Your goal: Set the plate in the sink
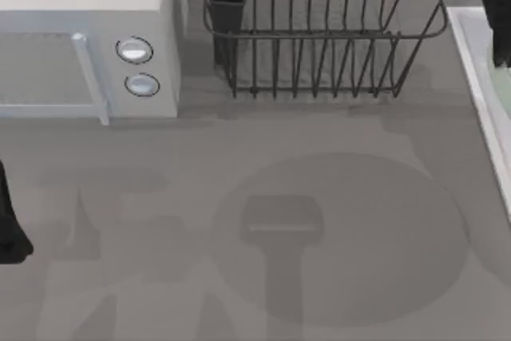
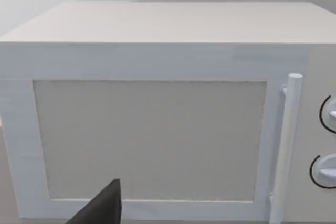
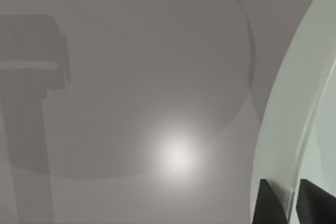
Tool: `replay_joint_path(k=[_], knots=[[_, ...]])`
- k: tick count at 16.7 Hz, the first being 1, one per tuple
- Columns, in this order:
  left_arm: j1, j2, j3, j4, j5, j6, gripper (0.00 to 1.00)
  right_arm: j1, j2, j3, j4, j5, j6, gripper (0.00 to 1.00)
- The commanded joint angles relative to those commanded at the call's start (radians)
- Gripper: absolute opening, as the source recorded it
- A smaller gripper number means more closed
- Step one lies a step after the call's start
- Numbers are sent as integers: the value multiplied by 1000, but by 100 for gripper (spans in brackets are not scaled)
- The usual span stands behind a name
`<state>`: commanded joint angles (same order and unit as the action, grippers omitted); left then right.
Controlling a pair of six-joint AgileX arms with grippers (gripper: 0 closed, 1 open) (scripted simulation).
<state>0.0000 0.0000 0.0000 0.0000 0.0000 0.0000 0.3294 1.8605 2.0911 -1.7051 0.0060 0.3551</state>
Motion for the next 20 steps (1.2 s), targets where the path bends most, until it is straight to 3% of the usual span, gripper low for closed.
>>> replay_joint_path(k=[9, 20], knots=[[0, 0, 0, 0, 0, 0, 100, -36, 72, 75, -16, 0, -39, 0], [0, 0, 0, 0, 0, 0, 100, -368, 786, 746, -54, 3, -370, 0]])
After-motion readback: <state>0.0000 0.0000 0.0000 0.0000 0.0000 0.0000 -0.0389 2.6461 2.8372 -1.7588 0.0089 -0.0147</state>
